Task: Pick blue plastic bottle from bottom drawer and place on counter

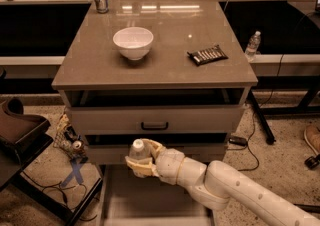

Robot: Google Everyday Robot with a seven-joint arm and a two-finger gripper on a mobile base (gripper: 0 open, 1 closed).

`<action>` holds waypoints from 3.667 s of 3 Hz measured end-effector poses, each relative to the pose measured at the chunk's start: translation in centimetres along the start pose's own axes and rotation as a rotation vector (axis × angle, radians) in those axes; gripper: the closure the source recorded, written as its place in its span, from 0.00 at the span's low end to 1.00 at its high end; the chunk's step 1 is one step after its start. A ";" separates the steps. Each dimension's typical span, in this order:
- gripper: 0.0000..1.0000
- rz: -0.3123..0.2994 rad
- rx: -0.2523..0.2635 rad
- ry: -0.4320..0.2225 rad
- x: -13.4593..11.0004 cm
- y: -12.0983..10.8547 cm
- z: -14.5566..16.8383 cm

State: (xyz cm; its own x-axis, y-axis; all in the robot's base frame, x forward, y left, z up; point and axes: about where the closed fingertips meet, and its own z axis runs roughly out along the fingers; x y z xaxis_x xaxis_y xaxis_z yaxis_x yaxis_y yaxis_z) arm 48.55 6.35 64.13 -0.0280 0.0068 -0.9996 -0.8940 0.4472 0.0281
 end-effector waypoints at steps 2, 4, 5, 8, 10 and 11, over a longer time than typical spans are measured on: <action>1.00 0.162 0.099 0.018 -12.9 -4.7 -2.5; 1.00 0.114 0.219 0.048 -27.4 -8.7 -4.7; 1.00 0.044 0.282 0.056 -33.6 -10.2 -4.9; 1.00 -0.026 0.317 0.056 -38.9 -14.9 -2.9; 1.00 -0.008 0.368 -0.004 -45.6 -24.4 0.4; 1.00 0.022 0.344 -0.013 -46.0 -30.2 7.2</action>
Offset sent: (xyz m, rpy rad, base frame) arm 0.0546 -0.0795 0.2291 0.0305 0.2093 -0.1817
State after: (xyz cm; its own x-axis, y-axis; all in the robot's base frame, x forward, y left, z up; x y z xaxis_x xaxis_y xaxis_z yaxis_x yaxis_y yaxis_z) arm 80.04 -1.02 109.21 -0.0378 0.0301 -0.9988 -0.6899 0.7223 0.0478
